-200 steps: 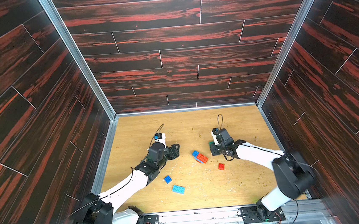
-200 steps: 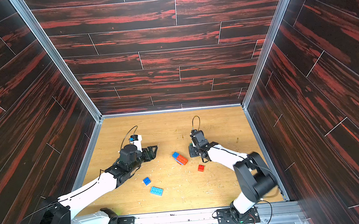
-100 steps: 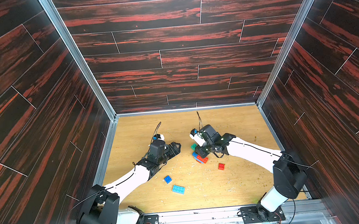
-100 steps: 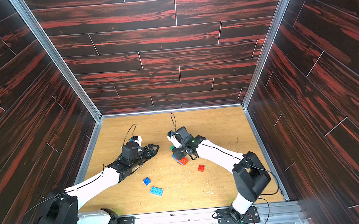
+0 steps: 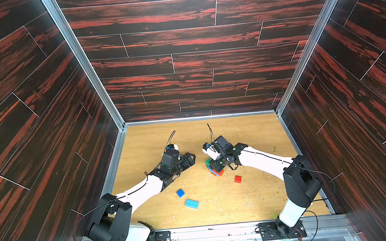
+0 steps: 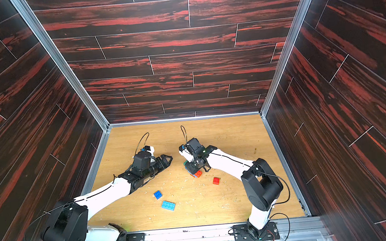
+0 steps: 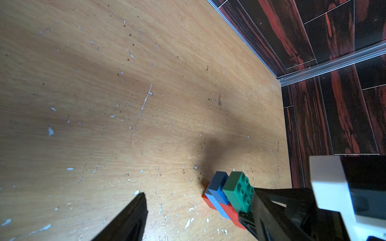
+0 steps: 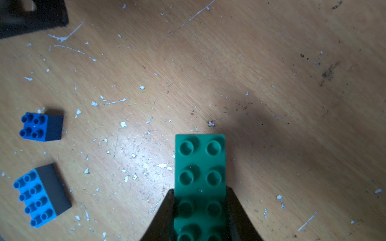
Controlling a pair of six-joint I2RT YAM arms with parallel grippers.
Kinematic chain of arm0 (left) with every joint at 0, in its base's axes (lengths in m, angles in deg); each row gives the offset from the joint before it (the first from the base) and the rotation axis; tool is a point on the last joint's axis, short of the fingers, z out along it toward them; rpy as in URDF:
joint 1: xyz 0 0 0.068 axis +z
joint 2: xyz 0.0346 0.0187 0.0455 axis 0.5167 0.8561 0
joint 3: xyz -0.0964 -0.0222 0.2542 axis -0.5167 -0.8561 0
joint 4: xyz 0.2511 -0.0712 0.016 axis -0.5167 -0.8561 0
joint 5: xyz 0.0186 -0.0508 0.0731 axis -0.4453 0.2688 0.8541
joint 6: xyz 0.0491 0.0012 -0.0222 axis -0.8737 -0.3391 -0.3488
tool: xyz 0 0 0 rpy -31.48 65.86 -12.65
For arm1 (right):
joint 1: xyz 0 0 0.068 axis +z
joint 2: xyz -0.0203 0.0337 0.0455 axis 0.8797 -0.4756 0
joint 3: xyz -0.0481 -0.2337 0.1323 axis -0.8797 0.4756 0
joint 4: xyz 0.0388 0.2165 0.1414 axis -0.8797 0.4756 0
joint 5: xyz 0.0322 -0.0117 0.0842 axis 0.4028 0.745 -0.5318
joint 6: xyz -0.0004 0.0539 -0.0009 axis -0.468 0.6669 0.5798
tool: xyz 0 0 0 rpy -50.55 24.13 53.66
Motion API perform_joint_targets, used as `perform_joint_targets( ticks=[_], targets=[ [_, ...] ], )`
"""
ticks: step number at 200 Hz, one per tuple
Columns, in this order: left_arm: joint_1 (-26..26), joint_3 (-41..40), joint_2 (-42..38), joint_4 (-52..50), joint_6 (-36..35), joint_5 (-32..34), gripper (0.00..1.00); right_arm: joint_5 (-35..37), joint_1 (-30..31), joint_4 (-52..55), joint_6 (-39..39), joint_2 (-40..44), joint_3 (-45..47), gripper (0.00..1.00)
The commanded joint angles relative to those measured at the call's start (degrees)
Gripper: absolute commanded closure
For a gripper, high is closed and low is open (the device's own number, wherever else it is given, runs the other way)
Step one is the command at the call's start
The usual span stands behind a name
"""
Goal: Assemble a heart with lego
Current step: Assemble the lego brick with the lego brick.
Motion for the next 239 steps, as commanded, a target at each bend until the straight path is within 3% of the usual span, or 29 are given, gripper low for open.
perform_joint_targets(
  ticks=[1, 209, 239],
  targets=[
    [0.04, 1.52, 0.41, -0.57, -1.19, -0.19, 0.17, -0.9, -0.08, -0.67, -1.04, -1.69, -2.11, 0.8],
    [0.04, 2.14, 2.19, -1.27, -1.64, -1.07, 0.17, 0.87, -0.23, -1.52, -2.95, -0.05, 1.41, 0.78],
    [0.04, 2.38, 2.52, -1.27, -1.63, -1.17, 0.17, -2.7, -0.27, -2.83, -3.47, 0.28, 2.02, 0.76]
  ],
)
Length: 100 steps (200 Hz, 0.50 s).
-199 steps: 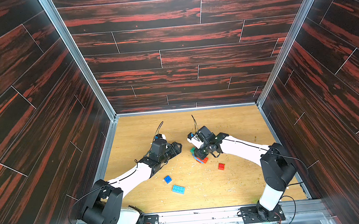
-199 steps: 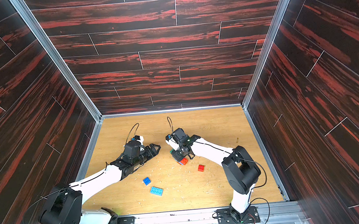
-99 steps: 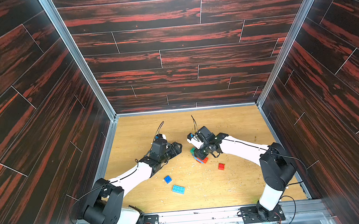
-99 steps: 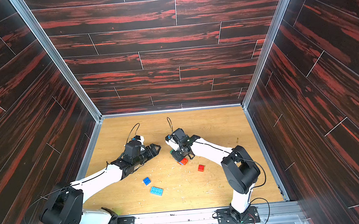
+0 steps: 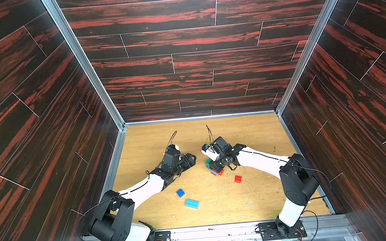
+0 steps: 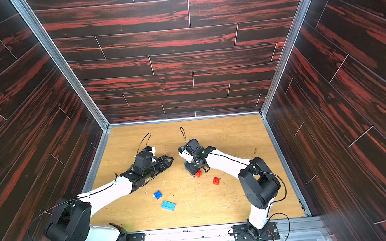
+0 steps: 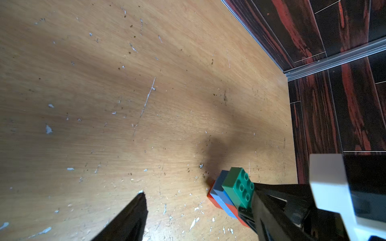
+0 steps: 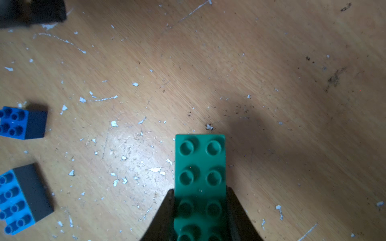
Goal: Assemble a heart with lego
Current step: Assemble the lego brick with the lego brick.
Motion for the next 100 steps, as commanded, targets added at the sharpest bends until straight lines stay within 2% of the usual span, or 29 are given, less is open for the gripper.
perform_joint_targets(
  ticks=[1, 54, 100],
  targets=[
    [0.0, 1.91, 0.37, -1.07, -0.76, -0.51, 0.17, -2.77, -0.09, -0.86, -0.72, 1.71, 1.26, 0.76],
    [0.0, 2.31, 0.43, -1.6, -1.04, -0.76, 0.17, -1.49, -0.32, -0.11, -1.02, 2.07, 1.73, 0.71],
    [0.04, 2.45, 0.14, -2.31, -1.28, -0.54, 0.17, -0.81, -0.43, -0.15, -1.43, 2.21, 1.99, 0.61]
  ],
)
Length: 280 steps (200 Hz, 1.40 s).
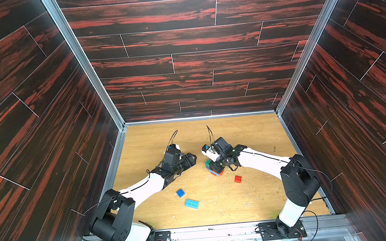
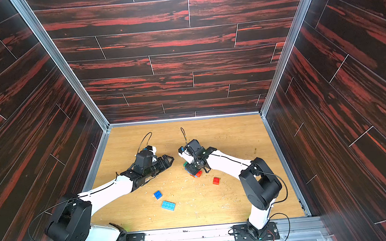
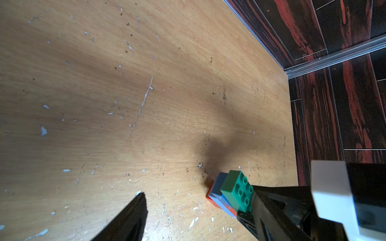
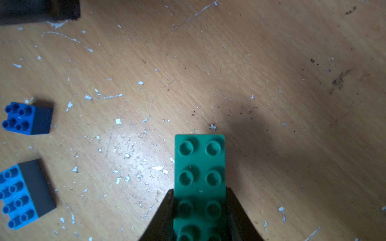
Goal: Assemble a heart with lego
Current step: Assemble the lego brick with the lego brick.
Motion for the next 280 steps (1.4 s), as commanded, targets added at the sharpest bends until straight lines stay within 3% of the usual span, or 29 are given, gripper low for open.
perform_joint_targets(
  ticks=[1, 71, 135, 170, 200, 237, 280],
  targets=[
    [0.04, 1.33, -0.44, -1.26, -0.89, -0.17, 0.17, -0.14, -0.18, 0.79, -0.64, 1.35, 0.72, 0.61],
    [0.02, 1.68, -0.15, -1.51, -0.98, -0.24, 0.17, -0.32, -0.34, -1.46, 0.17, 2.59, 1.29, 0.44],
    [-0.09, 2.03, 0.76, -0.75, -0.23, -0.22, 0.16, 0.08, -1.57, -1.85, 1.56, 5.39, 2.75, 0.42],
    [-0.96, 3.94, 3.77, 2.48, 1.05, -3.0, 0.14, -0.62, -3.41, -5.57, 8.74, 12.52, 8.35, 0.35],
    [-2.23, 5.9, 8.01, 5.28, -1.06, -5.3, 0.12, -8.47, -8.04, -10.4, 18.04, 17.62, 15.89, 0.33],
    [-3.8, 8.6, 12.73, 5.25, -5.02, -7.62, 0.12, -5.9, -8.86, -10.45, 21.64, 16.17, 17.11, 0.32],
    [-4.79, 9.86, 15.64, 4.19, -8.36, -7.95, 0.14, -9.32, -9.53, -12.24, 21.91, 12.88, 16.46, 0.33]
  ],
)
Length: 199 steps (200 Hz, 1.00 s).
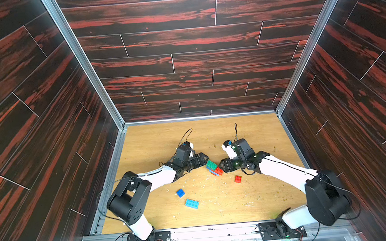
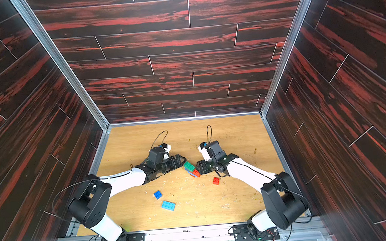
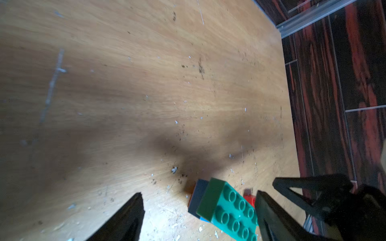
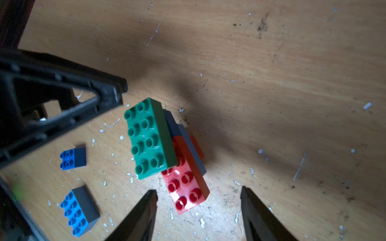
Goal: Assemble a heart with lego
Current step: Assemble the lego brick with the lego brick.
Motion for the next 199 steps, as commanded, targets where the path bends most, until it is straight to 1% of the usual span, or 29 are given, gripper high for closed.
perform_joint_targets(
  ticks=[1, 35, 62, 167, 199],
  targets=[
    [-0.25, 1.81, 1.21, -0.49, -3.14, -1.1, 0.14, -2.48, -0.21, -1.49, 1.67, -2.02, -0.72, 0.33],
    [-0.42, 0.5, 1.78, 3.56, -1.35, -2.79, 0.16, -1.82, -0.21, -0.88, 0.7, -4.36, -2.84, 0.33],
    [-0.6, 0.67, 2.21, 3.73, -1.07, -3.4, 0.17, -1.46, -0.21, -1.08, 0.48, -4.47, -2.23, 0.34],
    [-0.94, 0.93, 2.39, 0.09, -1.8, -3.14, 0.24, -1.26, -0.21, -0.8, -0.19, -6.58, -4.43, 0.36],
    [-1.3, 1.11, 2.39, -1.19, -2.18, -2.73, 0.24, 0.85, -0.3, -0.18, -0.43, -6.42, -4.64, 0.36]
  ],
)
